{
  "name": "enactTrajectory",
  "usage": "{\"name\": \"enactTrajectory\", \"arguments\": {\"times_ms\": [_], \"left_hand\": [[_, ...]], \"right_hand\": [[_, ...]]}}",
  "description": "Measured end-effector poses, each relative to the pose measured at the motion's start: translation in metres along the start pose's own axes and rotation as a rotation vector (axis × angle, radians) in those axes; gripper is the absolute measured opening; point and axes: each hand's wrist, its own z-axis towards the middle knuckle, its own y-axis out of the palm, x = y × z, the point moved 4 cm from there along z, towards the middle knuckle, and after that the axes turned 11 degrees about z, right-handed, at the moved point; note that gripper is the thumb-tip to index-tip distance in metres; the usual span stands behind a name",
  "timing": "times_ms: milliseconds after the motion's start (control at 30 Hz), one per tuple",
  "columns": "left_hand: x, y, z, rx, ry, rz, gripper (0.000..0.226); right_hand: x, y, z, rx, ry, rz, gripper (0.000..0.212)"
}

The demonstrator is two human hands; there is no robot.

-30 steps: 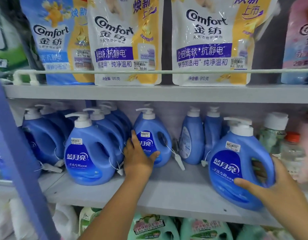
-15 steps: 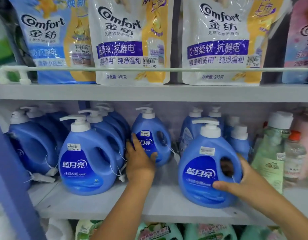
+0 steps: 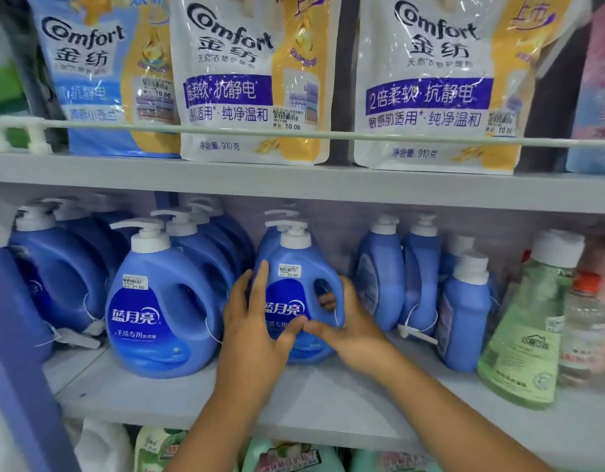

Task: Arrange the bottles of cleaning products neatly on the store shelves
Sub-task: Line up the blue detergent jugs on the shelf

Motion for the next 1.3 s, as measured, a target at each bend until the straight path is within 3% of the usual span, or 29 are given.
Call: {"name": "enactTrajectory", "arguments": {"times_ms": [67,100,200,267,433,567,833,900,967,1033,1100,1167,1200,1300], "left_hand": [[-0.004,0.006,-0.002,-0.085,0.021,0.001,0.115],[-0.005,0.008,-0.004,-0.100,0.031,0.019,0.121],[-0.009,0.012,-0.005,-0.056,-0.002,0.034,0.125],[-0.009,0.014,-0.004,-0.043,-0.021,0.043,0.122],[-0.015,0.017,-0.005,-0.024,-0.026,0.073,0.122],[-0.018,0.017,-0.007,-0.017,-0.021,0.090,0.119],[-0.014,0.007,-0.014,0.033,-0.022,0.140,0.097],[-0.005,0.000,-0.017,0.103,0.038,0.080,0.073],[0.007,-0.008,-0.026,0.139,0.058,-0.100,0.045],[0.025,-0.013,-0.041,0.044,0.034,-0.298,0.032],[0.044,-0.008,-0.055,-0.142,-0.006,-0.471,0.042],[0.059,0.004,-0.066,-0.265,-0.005,-0.528,0.063],[0.065,0.008,-0.069,-0.287,0.015,-0.515,0.072],[0.065,0.008,-0.065,-0.222,0.040,-0.420,0.074]], "right_hand": [[-0.004,-0.007,0.002,-0.049,-0.041,-0.126,0.063],[-0.007,-0.018,0.004,0.039,-0.089,-0.226,0.058],[-0.024,-0.067,0.001,0.527,-0.235,-0.318,0.039],[-0.026,-0.082,0.007,0.619,-0.119,-0.366,0.041],[-0.022,-0.076,0.043,0.542,0.071,-0.602,0.077],[-0.024,-0.076,0.053,0.511,0.219,-0.784,0.070],[-0.069,-0.072,-0.020,0.455,0.271,-0.773,0.075],[-0.083,-0.072,-0.047,0.458,0.244,-0.708,0.075],[-0.092,-0.075,-0.071,0.433,0.177,-0.480,0.066],[-0.091,-0.083,-0.090,0.443,0.084,-0.159,0.061],[-0.079,-0.095,-0.099,0.416,0.059,-0.095,0.081],[-0.059,-0.093,-0.099,0.264,0.120,-0.105,0.115],[-0.049,-0.086,-0.098,0.184,0.168,-0.039,0.123],[-0.033,-0.070,-0.092,0.150,0.169,0.053,0.112]]}}
